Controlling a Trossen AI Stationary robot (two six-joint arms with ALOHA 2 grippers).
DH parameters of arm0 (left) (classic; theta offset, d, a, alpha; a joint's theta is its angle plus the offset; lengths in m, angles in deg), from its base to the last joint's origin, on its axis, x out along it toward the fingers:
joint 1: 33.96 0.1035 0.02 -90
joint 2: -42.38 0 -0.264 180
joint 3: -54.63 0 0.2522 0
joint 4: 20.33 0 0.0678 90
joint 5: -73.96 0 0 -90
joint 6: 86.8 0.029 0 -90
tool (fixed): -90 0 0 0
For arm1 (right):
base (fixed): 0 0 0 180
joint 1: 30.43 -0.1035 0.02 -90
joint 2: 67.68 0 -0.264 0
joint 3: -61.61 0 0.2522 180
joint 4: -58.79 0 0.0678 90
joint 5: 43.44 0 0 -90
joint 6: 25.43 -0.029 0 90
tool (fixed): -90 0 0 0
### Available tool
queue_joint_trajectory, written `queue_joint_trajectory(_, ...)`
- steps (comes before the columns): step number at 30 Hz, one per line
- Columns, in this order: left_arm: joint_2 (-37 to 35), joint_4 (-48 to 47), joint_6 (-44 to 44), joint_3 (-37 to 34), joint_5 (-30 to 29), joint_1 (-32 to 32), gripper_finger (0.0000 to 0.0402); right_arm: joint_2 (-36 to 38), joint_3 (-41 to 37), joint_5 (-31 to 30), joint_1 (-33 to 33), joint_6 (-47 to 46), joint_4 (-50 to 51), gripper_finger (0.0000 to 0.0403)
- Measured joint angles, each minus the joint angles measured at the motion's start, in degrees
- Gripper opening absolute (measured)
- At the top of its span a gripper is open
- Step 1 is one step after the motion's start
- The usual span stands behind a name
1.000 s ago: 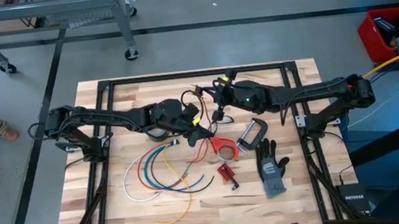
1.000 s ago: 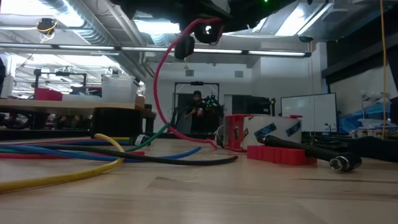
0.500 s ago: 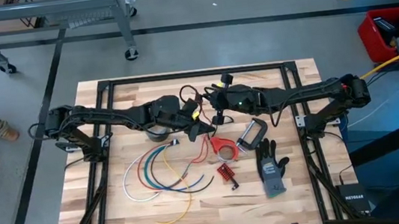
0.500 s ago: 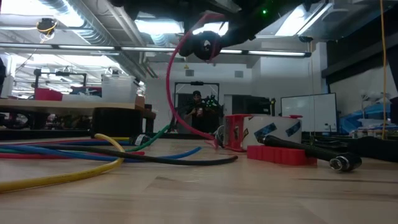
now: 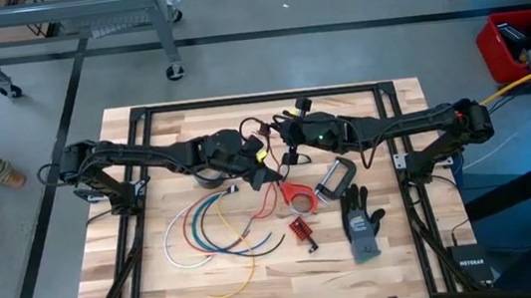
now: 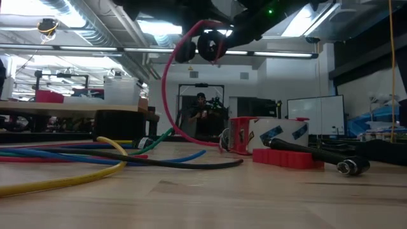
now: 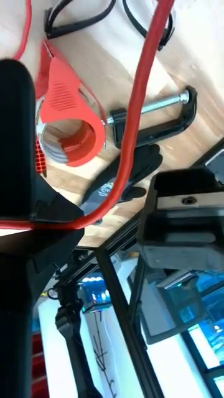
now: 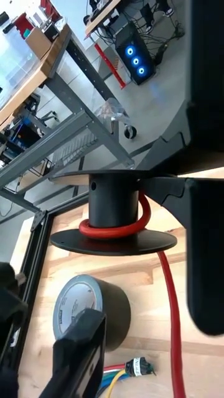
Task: Coil cords
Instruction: Coil the red wire onto the spool
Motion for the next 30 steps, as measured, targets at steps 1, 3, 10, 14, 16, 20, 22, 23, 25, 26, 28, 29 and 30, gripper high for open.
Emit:
queue_joint_trajectory(1, 0.0, -0.74, -0.02, 0.0, 0.24, 0.0, 0.0001, 0.0, 0.0, 0.01, 0.0, 0.0, 0.0, 0.0003)
queue_joint_trajectory(3, 0.0, -2.72, -0.08, 0.0, 0.41, -0.14, 0.0001, 0.0, 0.0, 0.01, 0.0, 0.0, 0.0, 0.0003)
queue_joint_trajectory(10, 0.07, -7.14, -1.74, 0.0, -1.8, 0.0, 0.0001, 0.0, 0.0, 0.03, 0.0, -0.5, -0.15, 0.0003)
queue_joint_trajectory(14, 0.07, -4.66, -1.99, 0.0, -2.1, 0.0, 0.0001, 0.02, -0.02, 1.83, 0.0, -0.63, -0.13, 0.0003)
queue_joint_trajectory(16, 0.07, -3.77, -1.99, 0.0, -2.1, -0.02, 0.0001, 0.02, -0.02, 3.15, 0.0, -0.66, -0.11, 0.0003)
queue_joint_trajectory(20, 0.09, -1.78, -1.79, 0.0, -1.94, -0.02, 0.0001, 0.02, -0.02, 3.51, 0.0, -0.66, -0.11, 0.0003)
queue_joint_trajectory(22, 0.09, -1.97, -1.59, 0.0, -1.03, -0.02, 0.0001, 0.02, -0.04, 3.5, 0.0, -0.66, -0.08, 0.0003)
queue_joint_trajectory(23, 0.09, -2.47, -1.44, 0.0, -0.77, -0.1, 0.0001, 0.02, -0.04, 3.42, 0.0, -0.66, -0.07, 0.0003)
queue_joint_trajectory(25, 0.09, -4.1, -0.39, 0.0, -0.7, -0.49, 0.0001, 0.02, -0.04, 2.03, 0.0, -0.66, -0.07, 0.0003)
queue_joint_trajectory(26, 0.09, -4.83, 0.58, 0.0, -0.73, -0.64, 0.0001, 0.02, -0.04, 0.94, 0.0, -0.63, -0.04, 0.0003)
queue_joint_trajectory(28, 0.09, -7.09, 2.9, 0.0, -1.46, -0.82, 0.0001, 0.02, -0.04, -1.31, 0.0, -0.66, -0.04, 0.0003)
queue_joint_trajectory(29, 0.09, -7.98, 4.58, 0.0, -2.33, -0.88, 0.0001, 0.02, -0.04, -1.97, 0.0, -0.65, -0.04, 0.0003)
queue_joint_trajectory(30, 0.09, -8.28, 6.33, -0.02, -3.11, -0.92, 0.0001, 0.02, -0.04, -2.11, 0.0, -0.64, -0.04, 0.0003)
